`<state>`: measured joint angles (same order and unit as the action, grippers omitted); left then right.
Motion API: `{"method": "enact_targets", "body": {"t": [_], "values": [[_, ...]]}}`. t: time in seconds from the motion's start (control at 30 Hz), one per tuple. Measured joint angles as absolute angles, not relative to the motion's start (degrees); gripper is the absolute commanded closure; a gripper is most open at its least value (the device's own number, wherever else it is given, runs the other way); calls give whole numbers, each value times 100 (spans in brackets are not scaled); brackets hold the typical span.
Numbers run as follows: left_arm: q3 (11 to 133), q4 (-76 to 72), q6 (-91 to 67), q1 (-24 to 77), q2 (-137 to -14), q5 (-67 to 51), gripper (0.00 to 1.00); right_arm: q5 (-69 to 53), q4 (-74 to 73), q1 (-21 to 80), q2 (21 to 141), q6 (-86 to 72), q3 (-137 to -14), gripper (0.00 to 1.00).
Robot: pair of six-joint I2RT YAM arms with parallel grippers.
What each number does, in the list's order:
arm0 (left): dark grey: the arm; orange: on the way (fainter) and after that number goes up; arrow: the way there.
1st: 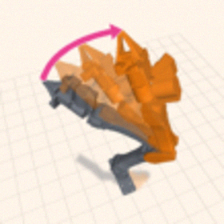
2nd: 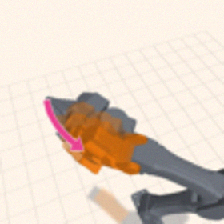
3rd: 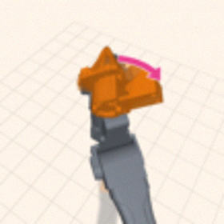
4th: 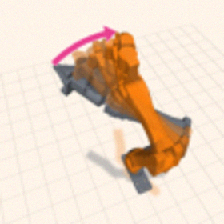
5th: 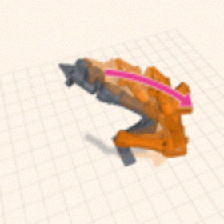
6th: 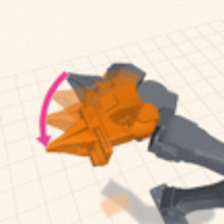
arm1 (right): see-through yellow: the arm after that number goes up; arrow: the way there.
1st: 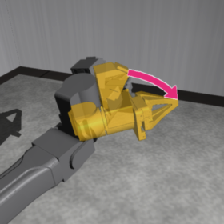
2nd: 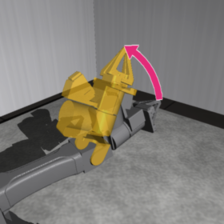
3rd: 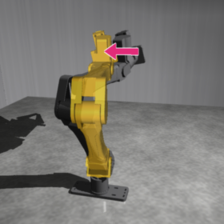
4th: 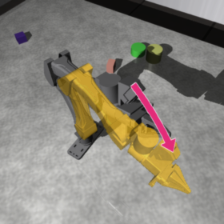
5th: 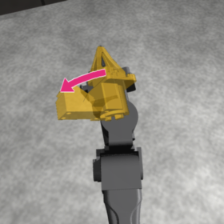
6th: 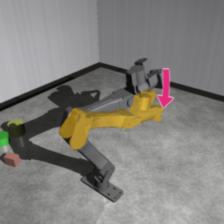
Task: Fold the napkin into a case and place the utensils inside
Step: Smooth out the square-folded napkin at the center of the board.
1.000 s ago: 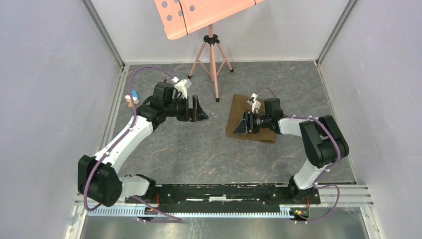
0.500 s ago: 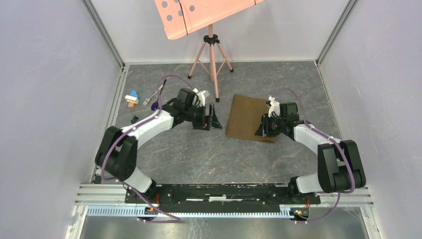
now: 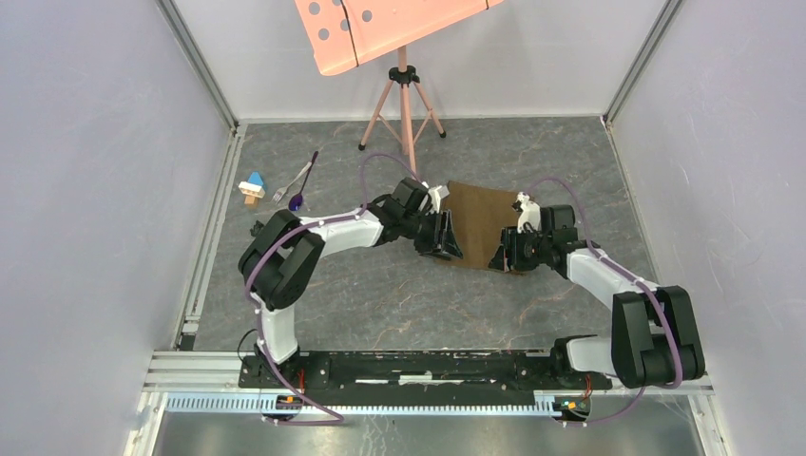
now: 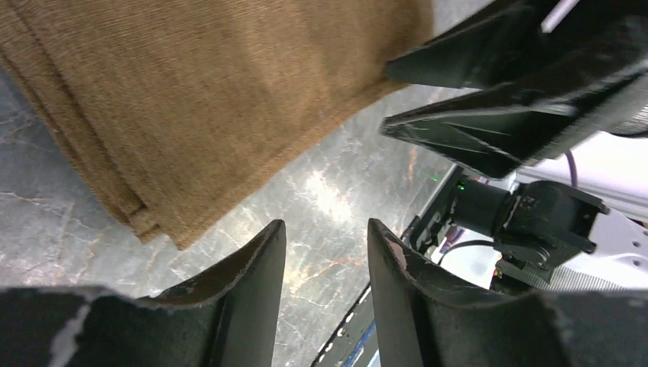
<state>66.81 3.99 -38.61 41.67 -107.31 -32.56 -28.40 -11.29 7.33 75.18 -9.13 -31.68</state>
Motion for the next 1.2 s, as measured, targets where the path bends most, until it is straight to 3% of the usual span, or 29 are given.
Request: {"method": "enact_targets", "body": {"t": [0.47,0.73,1.03,1.2], "values": [[7352,1048,-3500,4143,-11373,-2652,48,-3024,-1162,399,7166,-915,-3127,51],[7590,1715,-3017,4130,-11358,-1925,36,-3103,-1146,399,7166,-930,-3089,53],[7623,2150,-2783,4128,-11122,-1518,37,-3105,-1131,399,7194,-921,-3059,54],[7846,2368,-2659,4195,-11417,-1363,45,-3100,-1157,399,7194,-910,-3059,55]]}}
